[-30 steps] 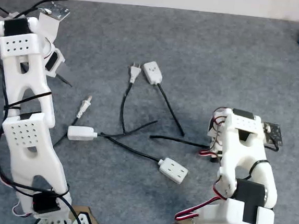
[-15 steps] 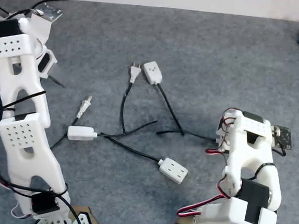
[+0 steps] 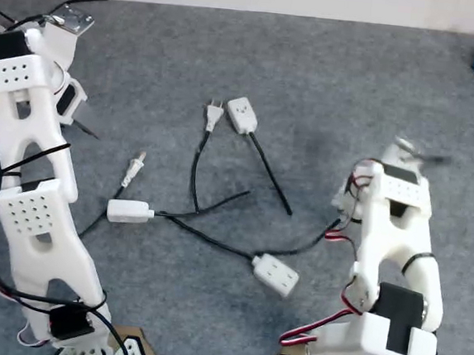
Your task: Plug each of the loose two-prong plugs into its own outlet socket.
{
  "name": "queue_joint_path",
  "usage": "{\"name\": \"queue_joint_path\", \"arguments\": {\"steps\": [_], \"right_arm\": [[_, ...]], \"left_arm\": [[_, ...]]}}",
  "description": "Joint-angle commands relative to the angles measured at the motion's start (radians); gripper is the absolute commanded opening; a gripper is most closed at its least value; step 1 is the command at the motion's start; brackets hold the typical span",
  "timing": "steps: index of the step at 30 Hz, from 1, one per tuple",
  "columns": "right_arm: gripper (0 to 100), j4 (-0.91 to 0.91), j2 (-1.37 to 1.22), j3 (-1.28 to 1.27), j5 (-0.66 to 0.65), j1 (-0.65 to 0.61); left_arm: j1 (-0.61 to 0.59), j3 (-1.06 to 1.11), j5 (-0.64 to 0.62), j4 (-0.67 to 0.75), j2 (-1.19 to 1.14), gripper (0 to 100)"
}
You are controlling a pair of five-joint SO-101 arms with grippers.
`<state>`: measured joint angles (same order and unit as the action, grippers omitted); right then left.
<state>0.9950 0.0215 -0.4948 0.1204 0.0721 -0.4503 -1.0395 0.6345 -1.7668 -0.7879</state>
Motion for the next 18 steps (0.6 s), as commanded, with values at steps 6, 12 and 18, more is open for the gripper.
{"name": "queue_joint_path", "arguments": {"steps": [6, 12, 18], "right_arm": [[0.9, 0.292, 0.007, 0.289, -0.605, -0.160], [0.9, 0.380, 0.004, 0.450, -0.747, -0.183], [0.8, 0.498, 0.015, 0.447, -1.042, -0.186]], "left_arm": [[-0.007, -0.005, 0.009, -0.014, 0.005, 35], [-0.005, -0.004, 0.009, -0.014, 0.005, 35], [0.041, 0.166, 0.190, -0.017, 0.016, 35]]}}
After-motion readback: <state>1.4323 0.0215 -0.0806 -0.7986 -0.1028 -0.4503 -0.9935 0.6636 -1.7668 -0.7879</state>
